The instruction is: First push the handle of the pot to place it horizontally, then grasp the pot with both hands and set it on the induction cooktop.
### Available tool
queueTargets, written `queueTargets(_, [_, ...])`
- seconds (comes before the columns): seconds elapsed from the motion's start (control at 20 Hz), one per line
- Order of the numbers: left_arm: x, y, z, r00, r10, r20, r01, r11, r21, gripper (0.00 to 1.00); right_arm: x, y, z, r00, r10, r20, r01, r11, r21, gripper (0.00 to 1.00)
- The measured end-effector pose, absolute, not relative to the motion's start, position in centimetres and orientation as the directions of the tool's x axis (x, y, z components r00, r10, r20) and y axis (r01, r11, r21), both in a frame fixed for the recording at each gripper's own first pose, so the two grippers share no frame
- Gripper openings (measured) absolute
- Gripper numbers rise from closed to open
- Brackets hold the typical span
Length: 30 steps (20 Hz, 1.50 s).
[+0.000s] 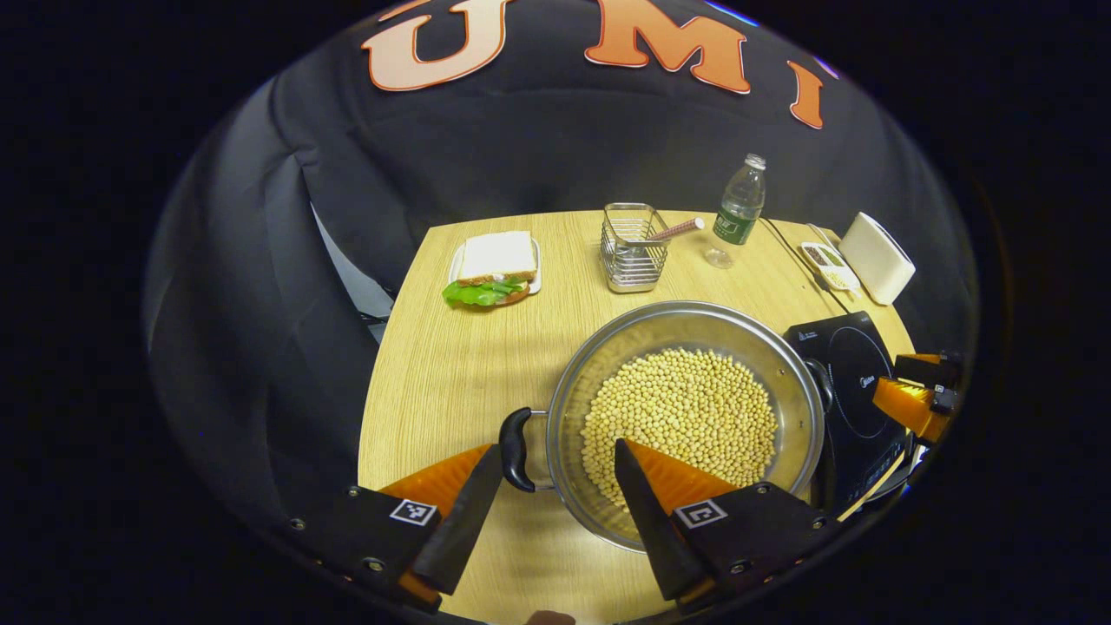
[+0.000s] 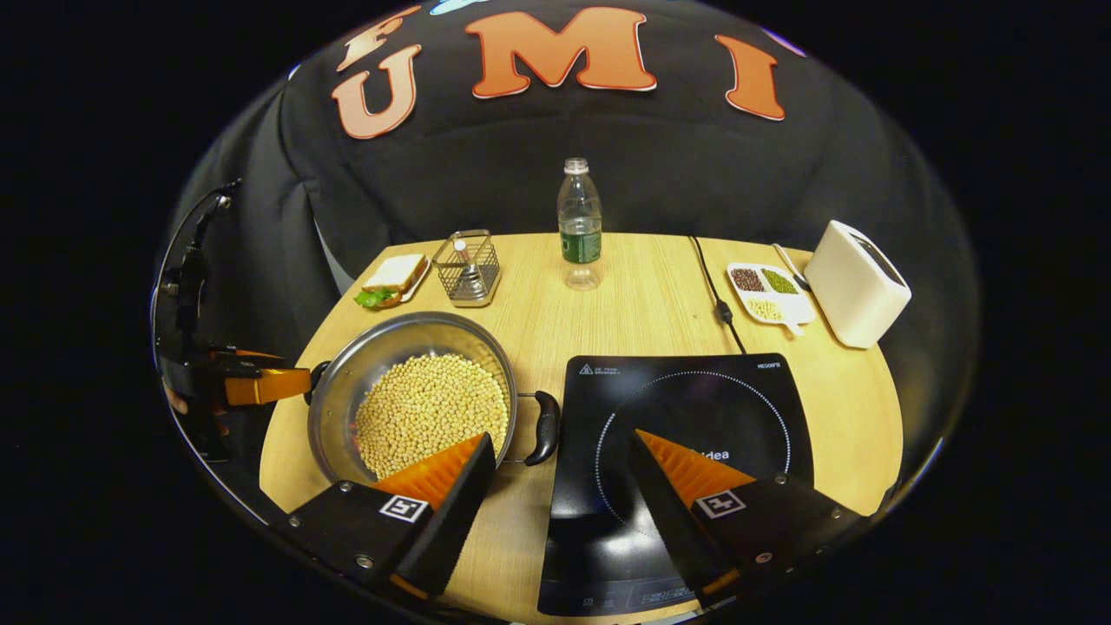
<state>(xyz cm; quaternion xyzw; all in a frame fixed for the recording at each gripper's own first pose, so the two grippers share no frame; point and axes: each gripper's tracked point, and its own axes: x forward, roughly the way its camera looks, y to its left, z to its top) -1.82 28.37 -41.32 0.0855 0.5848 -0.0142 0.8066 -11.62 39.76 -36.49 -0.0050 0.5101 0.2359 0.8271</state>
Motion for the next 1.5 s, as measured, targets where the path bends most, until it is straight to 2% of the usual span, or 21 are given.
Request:
queueTargets(0.35, [-1.1,29.4,-43.0,0.285,0.039,-0.958,0.159,0.983,0.087,0.84,-12.5,41.9,-39.3,0.272,0.369,-0.889,-0.369,0.893,0.258,0.96])
queueTargets(0.7, [-1.1,30.5,-45.0,0.27,0.011,-0.963,0.132,0.99,0.048,0.84,-12.9,44.5,-41.9,0.19,0.371,-0.909,-0.338,0.894,0.294,0.94])
queueTargets(0.95, [-1.4,31.0,-46.1,0.268,-0.013,-0.963,0.124,0.992,0.021,0.84,-12.5,44.7,-43.1,0.161,0.361,-0.919,-0.327,0.898,0.296,0.83])
queueTargets(1.1, [-1.5,31.3,-46.8,0.257,-0.018,-0.966,0.115,0.993,0.012,0.84,-12.4,44.9,-43.5,0.149,0.375,-0.915,-0.35,0.885,0.306,0.7])
queueTargets(1.5, [-2.2,32.8,-48.6,0.242,-0.016,-0.97,0.048,0.999,-0.005,0.84,-13.1,46.2,-45.4,0.115,0.367,-0.923,-0.357,0.882,0.307,0.66])
